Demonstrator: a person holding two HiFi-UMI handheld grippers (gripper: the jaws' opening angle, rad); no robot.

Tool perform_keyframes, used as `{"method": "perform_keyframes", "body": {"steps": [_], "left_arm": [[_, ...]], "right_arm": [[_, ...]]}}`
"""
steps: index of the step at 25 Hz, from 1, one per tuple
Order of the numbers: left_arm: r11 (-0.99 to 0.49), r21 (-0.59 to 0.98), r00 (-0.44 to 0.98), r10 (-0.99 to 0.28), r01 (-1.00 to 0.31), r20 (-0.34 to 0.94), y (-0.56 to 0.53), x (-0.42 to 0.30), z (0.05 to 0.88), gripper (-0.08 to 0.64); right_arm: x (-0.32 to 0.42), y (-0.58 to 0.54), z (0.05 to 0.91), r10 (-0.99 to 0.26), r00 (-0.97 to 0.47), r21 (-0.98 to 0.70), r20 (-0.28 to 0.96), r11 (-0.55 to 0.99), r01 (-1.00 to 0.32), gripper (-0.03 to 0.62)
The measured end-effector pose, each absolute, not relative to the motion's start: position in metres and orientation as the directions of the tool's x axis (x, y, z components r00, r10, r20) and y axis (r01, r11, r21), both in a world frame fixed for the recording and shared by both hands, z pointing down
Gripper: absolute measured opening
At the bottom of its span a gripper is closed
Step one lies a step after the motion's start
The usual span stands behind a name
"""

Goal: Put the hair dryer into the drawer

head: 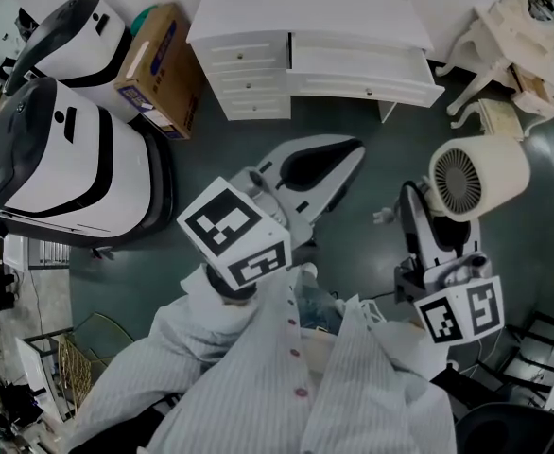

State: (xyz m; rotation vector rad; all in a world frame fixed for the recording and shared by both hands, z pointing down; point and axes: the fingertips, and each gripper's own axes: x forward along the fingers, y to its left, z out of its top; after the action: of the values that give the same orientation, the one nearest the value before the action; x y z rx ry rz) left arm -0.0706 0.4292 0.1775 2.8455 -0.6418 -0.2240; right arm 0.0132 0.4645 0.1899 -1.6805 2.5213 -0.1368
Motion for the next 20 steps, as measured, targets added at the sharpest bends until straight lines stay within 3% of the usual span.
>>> {"method": "perform_keyframes", "body": {"steps": [20], "left_arm": [[-0.887, 0.268, 0.907, -0.411, -0.375, -0.091, 0.26, -0.054, 0.183, 0.009]], "right_arm": [[0.029, 0.301, 0.198, -0.937, -0.349, -0.155, 0.011, 0.343, -0.926, 0.216]]}}
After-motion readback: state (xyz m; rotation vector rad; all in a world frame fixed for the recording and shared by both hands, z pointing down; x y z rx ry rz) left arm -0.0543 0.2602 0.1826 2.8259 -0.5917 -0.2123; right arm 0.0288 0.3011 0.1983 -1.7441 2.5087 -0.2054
